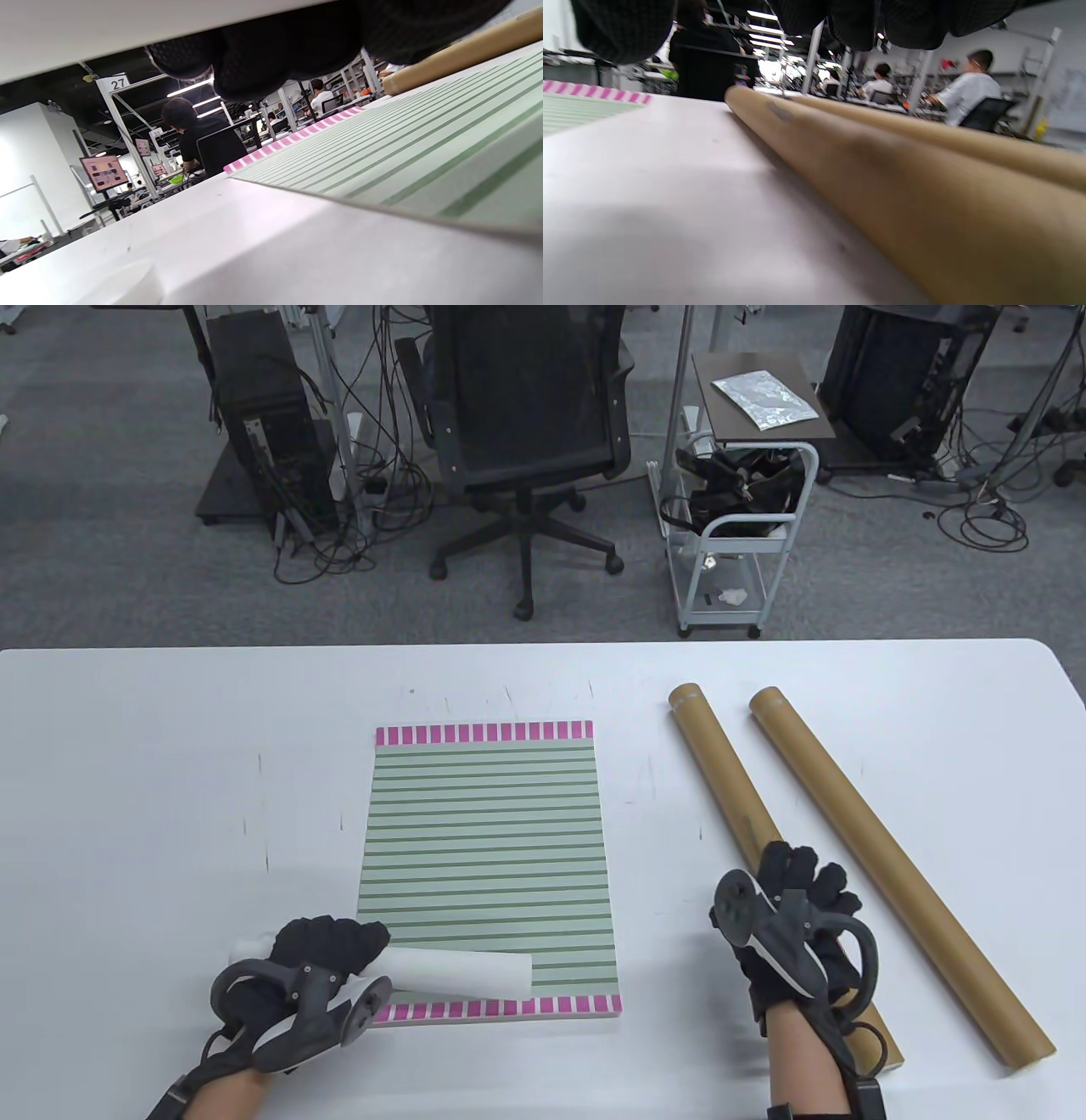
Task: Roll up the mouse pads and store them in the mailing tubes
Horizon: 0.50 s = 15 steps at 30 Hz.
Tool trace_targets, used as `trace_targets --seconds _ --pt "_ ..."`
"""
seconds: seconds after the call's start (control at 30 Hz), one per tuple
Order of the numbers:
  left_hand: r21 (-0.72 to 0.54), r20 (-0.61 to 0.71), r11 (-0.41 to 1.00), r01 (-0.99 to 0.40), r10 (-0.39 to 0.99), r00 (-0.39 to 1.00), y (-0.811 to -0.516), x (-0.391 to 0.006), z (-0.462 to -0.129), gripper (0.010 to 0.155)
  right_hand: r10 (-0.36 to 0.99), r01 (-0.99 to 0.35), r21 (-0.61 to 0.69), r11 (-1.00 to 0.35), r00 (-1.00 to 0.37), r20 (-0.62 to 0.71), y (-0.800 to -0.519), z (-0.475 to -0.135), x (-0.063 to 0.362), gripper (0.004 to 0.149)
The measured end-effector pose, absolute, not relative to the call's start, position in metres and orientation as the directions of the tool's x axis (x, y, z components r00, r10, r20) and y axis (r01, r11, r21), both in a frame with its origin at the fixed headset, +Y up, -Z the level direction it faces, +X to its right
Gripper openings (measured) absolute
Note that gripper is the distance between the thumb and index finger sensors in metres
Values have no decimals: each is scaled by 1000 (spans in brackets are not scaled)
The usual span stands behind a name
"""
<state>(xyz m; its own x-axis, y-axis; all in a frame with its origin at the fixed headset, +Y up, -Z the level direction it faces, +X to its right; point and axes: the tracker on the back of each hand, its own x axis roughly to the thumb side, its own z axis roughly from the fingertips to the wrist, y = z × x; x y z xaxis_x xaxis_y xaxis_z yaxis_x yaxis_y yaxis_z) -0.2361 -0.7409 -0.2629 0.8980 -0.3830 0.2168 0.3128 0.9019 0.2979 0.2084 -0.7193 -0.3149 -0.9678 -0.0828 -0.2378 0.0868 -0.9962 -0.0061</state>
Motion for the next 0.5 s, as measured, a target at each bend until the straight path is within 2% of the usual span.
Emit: trace_targets --seconds 0.13,0.23,0.3,0.37,0.5 --pt "311 239 899 308 -388 890 -741 -230 -260 50 -115 89 90 -992 -934 -338 -736 -316 233 101" --pt "302 245 903 305 -383 891 -742 -231 -259 50 -57 -5 142 -990 -902 -427 -753 -313 256 101" --pt "288 243 910 297 -370 897 -743 -233 -260 50 -47 -65 232 -971 -893 -448 -762 -311 266 102" --pt "284 240 912 295 -366 899 -743 -233 -261 50 -27 -82 204 -976 -876 -482 -765 -311 270 101" --pt "294 229 910 291 -363 903 -740 -236 -261 51 -88 -18 208 -978 -867 -490 -767 -313 269 97"
